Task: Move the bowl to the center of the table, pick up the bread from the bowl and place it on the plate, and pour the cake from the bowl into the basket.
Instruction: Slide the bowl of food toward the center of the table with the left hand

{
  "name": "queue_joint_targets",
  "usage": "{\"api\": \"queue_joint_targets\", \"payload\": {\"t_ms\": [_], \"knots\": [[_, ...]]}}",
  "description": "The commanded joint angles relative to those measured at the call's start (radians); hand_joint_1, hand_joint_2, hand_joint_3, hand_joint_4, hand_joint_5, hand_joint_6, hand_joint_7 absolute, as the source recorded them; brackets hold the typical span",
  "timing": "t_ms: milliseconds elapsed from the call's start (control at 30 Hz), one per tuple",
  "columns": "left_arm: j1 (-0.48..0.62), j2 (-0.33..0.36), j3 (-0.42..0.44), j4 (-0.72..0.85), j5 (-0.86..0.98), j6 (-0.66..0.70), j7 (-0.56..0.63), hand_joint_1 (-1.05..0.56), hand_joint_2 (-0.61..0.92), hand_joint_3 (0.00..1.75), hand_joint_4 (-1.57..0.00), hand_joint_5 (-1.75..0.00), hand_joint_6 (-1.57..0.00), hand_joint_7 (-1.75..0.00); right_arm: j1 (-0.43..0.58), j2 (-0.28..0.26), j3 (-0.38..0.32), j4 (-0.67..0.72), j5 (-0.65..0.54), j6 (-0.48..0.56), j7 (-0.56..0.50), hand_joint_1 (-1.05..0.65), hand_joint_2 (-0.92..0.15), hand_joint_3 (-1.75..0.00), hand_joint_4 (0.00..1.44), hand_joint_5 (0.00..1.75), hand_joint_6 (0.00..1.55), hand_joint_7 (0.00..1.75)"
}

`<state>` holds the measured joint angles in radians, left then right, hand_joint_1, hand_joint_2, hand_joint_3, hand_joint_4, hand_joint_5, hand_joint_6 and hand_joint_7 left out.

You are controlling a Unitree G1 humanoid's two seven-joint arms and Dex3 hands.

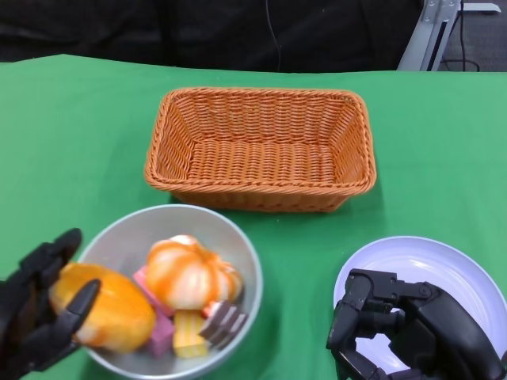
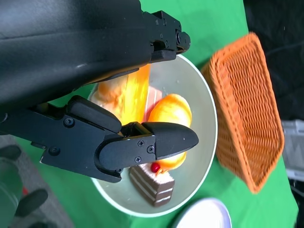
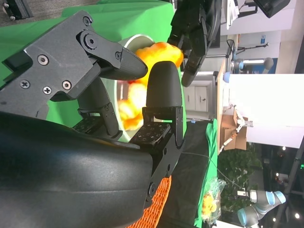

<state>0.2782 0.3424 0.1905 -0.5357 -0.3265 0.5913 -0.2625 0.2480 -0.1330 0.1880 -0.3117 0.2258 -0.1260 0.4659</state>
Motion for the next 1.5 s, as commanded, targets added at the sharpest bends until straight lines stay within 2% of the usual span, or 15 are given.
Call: {"api": "queue_joint_targets", "payload": {"t_ms": [33, 600, 800, 1133, 1333, 1500], "knots": [[0.017, -0.019, -0.033, -0.017, -0.024, 0.028, -0.014, -0.74, 0.92, 0.67, 0.0, 0.0, 0.0, 0.0, -0.002, -0.007, -0.004, 0.003, 0.006, -0.008, 0.0, -0.17, -0.45, -1.07, 0.72, 1.68, 0.74, 1.28], [0.003, -0.041, -0.066, -0.051, -0.066, 0.073, -0.01, -0.74, 0.92, 0.65, 0.0, 0.0, 0.0, 0.0, -0.004, -0.004, -0.004, 0.009, 0.007, -0.015, 0.002, -0.17, -0.44, -1.08, 0.72, 1.7, 0.73, 1.29], [-0.012, -0.084, -0.1, -0.093, -0.099, 0.135, 0.011, -0.76, 0.92, 0.59, 0.0, 0.0, -0.02, 0.0, -0.004, -0.009, -0.004, 0.008, 0.006, -0.013, 0.006, -0.17, -0.44, -1.08, 0.71, 1.7, 0.73, 1.3], [-0.01, -0.098, -0.101, -0.087, -0.133, 0.114, -0.009, -0.76, 0.92, 0.55, 0.0, 0.0, -0.03, 0.0, -0.007, -0.007, -0.003, 0.016, -0.002, -0.02, 0.002, -0.15, -0.44, -1.09, 0.71, 1.7, 0.73, 1.3], [0.004, -0.089, -0.113, -0.116, -0.059, 0.085, 0.036, -0.71, 0.92, 0.55, -0.01, 0.0, -0.07, -0.02, -0.004, -0.006, -0.004, 0.014, 0.001, -0.019, 0.001, -0.17, -0.43, -1.09, 0.71, 1.69, 0.72, 1.3], [0.011, -0.052, -0.152, -0.13, 0.097, 0.0, 0.071, -0.68, 0.92, 0.54, -0.07, -0.03, -0.1, -0.02, -0.001, -0.007, -0.004, 0.01, 0.003, -0.013, 0.0, -0.16, -0.44, -1.08, 0.72, 1.69, 0.72, 1.29]]}}
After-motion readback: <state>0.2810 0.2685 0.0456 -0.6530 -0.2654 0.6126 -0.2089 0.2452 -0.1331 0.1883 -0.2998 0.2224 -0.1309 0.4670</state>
